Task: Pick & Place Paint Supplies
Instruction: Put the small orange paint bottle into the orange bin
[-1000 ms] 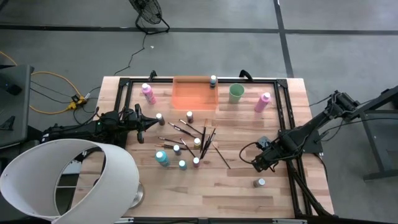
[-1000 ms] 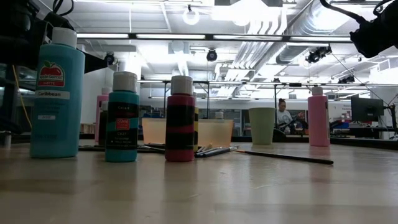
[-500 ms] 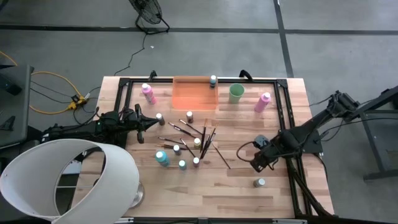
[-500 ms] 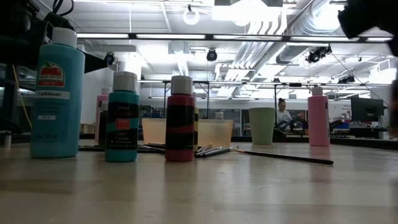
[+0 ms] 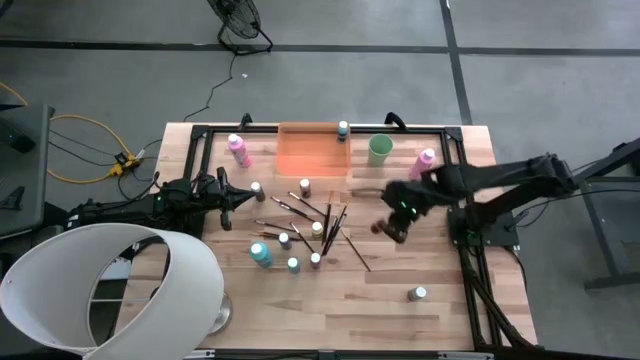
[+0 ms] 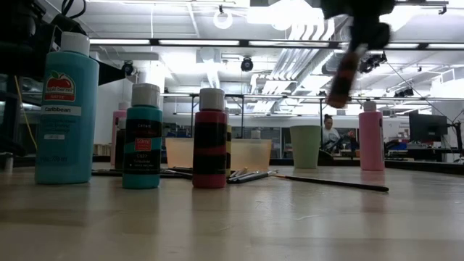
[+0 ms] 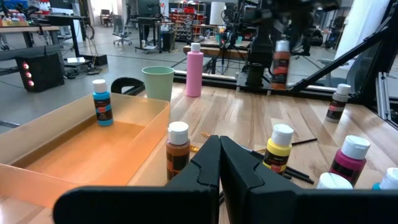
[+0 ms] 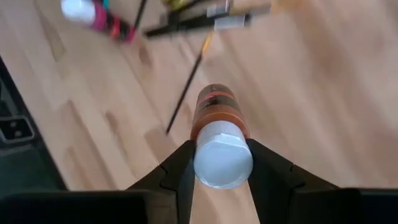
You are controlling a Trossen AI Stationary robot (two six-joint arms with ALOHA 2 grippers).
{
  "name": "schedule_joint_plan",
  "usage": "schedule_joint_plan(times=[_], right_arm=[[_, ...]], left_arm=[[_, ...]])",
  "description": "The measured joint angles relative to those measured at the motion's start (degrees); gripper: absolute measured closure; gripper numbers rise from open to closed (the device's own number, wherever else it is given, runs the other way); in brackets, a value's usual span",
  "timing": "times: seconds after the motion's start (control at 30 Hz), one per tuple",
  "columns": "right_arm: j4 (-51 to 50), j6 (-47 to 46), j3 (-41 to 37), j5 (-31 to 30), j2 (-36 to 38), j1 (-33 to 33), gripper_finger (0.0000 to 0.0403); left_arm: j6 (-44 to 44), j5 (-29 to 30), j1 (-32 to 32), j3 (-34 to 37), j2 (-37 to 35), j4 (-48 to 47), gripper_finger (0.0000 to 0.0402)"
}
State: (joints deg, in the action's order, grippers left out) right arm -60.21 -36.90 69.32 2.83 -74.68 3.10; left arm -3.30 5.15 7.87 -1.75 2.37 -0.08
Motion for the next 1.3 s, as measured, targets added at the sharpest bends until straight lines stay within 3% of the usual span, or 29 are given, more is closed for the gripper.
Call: schedule_joint_plan(times=[0.37,0.7,0.87,1.3], right_arm=[[-4.05,21.57,21.67,-0.10,-16.53,-18.70,0.0288],[-3.27,31.59,37.75,-5.91,-30.99,-27.05,0.0287],[-2.22,33.66,41.84,-5.88,-36.94,-28.90,0.0282],[-1.24,33.67,42.03,-9.26,-43.92,-32.18,0.0279]], left_arm=[[0.01,0.00,0.00,0.00,0.00,0.00,0.0402],[-0.01,0.00,-0.01,0.01,0.00,0.00,0.0402],[-0.01,0.00,0.00,0.01,0.01,0.00,0.0402],[0.01,0.00,-0.01,-0.01,0.01,0.00,0.0402]])
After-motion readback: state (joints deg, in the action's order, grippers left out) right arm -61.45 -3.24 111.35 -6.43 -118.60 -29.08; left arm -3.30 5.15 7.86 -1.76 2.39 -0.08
